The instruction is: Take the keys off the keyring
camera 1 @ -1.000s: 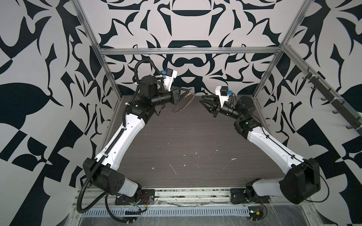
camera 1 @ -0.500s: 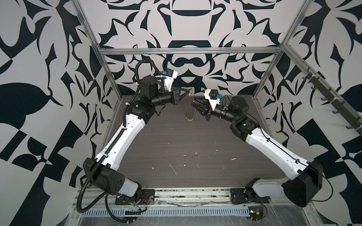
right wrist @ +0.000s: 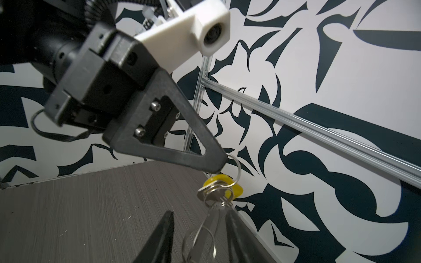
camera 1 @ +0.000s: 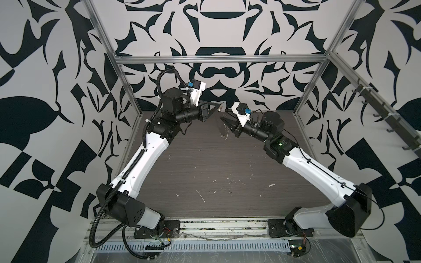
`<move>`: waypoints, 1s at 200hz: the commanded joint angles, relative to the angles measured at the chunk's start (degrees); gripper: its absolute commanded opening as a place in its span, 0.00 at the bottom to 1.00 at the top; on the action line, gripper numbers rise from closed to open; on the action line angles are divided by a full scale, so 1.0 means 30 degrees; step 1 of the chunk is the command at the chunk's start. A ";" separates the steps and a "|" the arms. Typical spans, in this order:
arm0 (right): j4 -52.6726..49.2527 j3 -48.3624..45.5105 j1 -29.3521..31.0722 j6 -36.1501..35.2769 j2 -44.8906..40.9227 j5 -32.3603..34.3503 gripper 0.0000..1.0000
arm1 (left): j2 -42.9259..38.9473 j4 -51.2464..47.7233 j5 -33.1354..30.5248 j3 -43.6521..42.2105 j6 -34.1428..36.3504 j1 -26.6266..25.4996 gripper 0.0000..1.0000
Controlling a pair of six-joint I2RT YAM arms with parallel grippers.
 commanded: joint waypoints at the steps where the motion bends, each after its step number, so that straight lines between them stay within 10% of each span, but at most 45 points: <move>1: -0.0320 0.1037 0.0339 -0.0905 -0.0057 0.1377 0.42 | -0.0355 0.0483 0.0063 0.0166 0.0160 -0.0092 0.00; 124: -0.3449 0.2462 0.0485 -0.3619 -0.0586 0.5718 0.43 | -0.0543 0.0542 -0.0017 0.0030 0.0160 -0.0111 0.00; 200: -0.2731 0.1755 0.1360 -0.3674 -0.1541 0.3509 0.40 | -0.0513 0.0659 -0.0047 -0.0010 0.0101 -0.0312 0.00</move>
